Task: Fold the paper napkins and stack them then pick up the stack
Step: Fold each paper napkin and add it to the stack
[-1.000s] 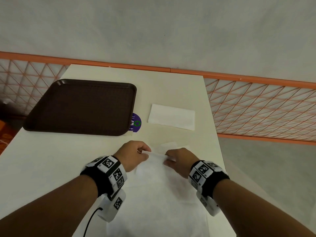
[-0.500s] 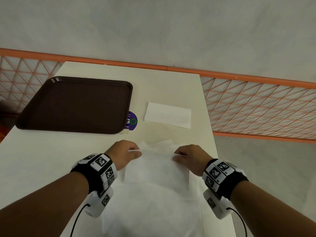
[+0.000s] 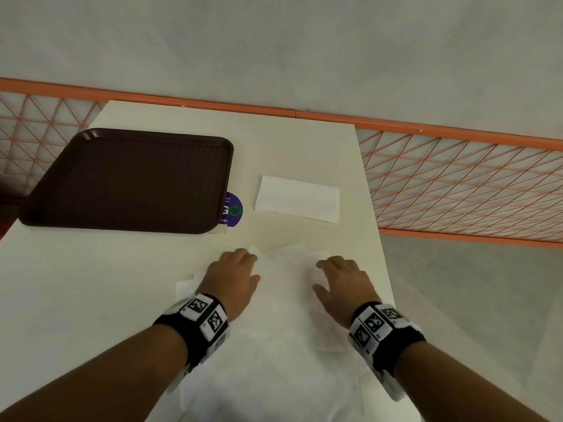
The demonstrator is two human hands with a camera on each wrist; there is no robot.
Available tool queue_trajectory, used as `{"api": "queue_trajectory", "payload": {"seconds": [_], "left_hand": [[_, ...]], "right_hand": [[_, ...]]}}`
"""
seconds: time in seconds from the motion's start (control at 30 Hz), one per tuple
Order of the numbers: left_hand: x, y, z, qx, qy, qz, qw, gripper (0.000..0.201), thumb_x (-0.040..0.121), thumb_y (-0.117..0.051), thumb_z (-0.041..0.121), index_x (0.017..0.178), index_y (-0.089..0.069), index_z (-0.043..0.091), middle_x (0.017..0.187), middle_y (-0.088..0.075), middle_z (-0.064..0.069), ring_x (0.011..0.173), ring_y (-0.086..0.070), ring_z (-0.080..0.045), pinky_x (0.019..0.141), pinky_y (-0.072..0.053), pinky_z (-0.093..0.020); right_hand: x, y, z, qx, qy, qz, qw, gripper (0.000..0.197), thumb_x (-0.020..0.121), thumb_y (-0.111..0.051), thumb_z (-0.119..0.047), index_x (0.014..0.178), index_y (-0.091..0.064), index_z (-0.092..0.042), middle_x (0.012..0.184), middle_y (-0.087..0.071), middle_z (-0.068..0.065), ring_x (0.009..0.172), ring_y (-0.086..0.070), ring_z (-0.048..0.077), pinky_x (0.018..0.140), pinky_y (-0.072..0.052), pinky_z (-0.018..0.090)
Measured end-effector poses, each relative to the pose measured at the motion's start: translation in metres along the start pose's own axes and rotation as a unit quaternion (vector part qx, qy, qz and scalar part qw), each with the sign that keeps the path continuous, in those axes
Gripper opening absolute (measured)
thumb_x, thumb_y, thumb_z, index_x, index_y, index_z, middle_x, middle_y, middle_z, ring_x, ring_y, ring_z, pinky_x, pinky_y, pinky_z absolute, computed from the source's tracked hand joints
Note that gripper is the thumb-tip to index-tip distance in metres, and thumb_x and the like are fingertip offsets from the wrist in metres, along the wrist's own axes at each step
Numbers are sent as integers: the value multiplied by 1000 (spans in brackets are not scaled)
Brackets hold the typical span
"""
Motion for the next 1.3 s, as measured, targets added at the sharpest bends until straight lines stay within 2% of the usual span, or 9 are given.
{"api": "queue_trajectory", "payload": {"seconds": [0.1, 0.2, 0.33, 0.47, 0.57, 0.73, 1.07, 1.17, 1.3], "left_hand": [[-11, -11, 27, 16, -126, -32, 991, 48, 95, -31, 33, 126, -59, 9, 136, -55, -7, 122, -56, -27, 95, -50, -39], [-25, -31, 34, 66, -94, -192, 975, 54, 104, -15, 35, 153, -7, 14, 161, 6, -1, 148, 2, -19, 120, -7, -41], [-30, -36, 20, 99, -82, -217, 968, 87, 74, 23, 51, 152, 9, 16, 159, 20, 0, 147, 15, -18, 118, 1, -42], [-23, -22, 14, 109, -33, -204, 972, 65, 98, -18, 52, 152, -12, 15, 160, -7, -2, 146, -10, -21, 117, -15, -40], [-6, -9, 21, 95, -25, -192, 976, 56, 93, -44, 51, 139, -36, 19, 140, -37, -2, 128, -36, -23, 105, -32, -38], [19, 2, 30, 72, 19, -247, 966, 53, 83, -65, 48, 124, -45, 20, 126, -47, -2, 119, -43, -24, 101, -37, -39], [16, 1, 41, 77, 27, -247, 966, 35, 88, -61, 31, 119, -49, 19, 123, -54, -2, 116, -50, -23, 99, -36, -36], [7, 4, 50, 61, -4, -221, 973, 19, 91, -52, 13, 108, -47, 19, 115, -59, -4, 105, -56, -26, 84, -36, -30], [-4, 11, 51, -40, -2, -206, 978, 22, 90, -55, 21, 112, -50, 20, 114, -59, -2, 100, -58, -24, 81, -45, -30]], "right_hand": [[-7, -17, -21, -42, 107, -31, 993, 50, 101, -35, -32, 149, -28, -18, 155, -30, 1, 143, -23, 21, 116, -20, 38], [-19, -45, -25, -76, 134, -102, 983, 56, 103, -22, -36, 154, -12, -16, 162, -7, 1, 149, -3, 20, 119, -3, 44], [-27, -58, -6, -85, 131, -112, 981, 68, 92, -5, -43, 154, -10, -15, 160, 3, -2, 149, 0, 18, 115, 2, 45], [-28, -46, 13, -87, 69, -58, 992, 52, 91, -32, -39, 129, -59, -14, 138, -54, 1, 122, -57, 22, 95, -49, 45], [-19, -35, 9, -63, 66, -65, 994, 49, 96, -37, -39, 139, -41, -16, 144, -39, 0, 130, -40, 25, 107, -35, 42], [10, -13, 1, -73, 31, -109, 991, 44, 87, -56, -44, 122, -47, -20, 124, -50, 1, 115, -45, 25, 96, -40, 41], [23, -14, 4, -56, 10, -133, 989, 48, 81, -67, -43, 121, -48, -24, 121, -52, 0, 113, -47, 24, 95, -38, 40], [21, -13, 3, -57, 14, -131, 990, 49, 81, -67, -43, 122, -48, -24, 122, -51, 0, 114, -46, 24, 95, -39, 41], [18, -10, 2, -63, 18, -129, 989, 49, 82, -65, -44, 124, -49, -24, 123, -49, 1, 115, -44, 25, 96, -40, 42]]}}
Point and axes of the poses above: each hand's wrist, its own x-axis towards the middle knuckle, its own y-axis out of the back of the hand, z = x × y, the point moved 3 cm from there along x, towards the middle knuckle
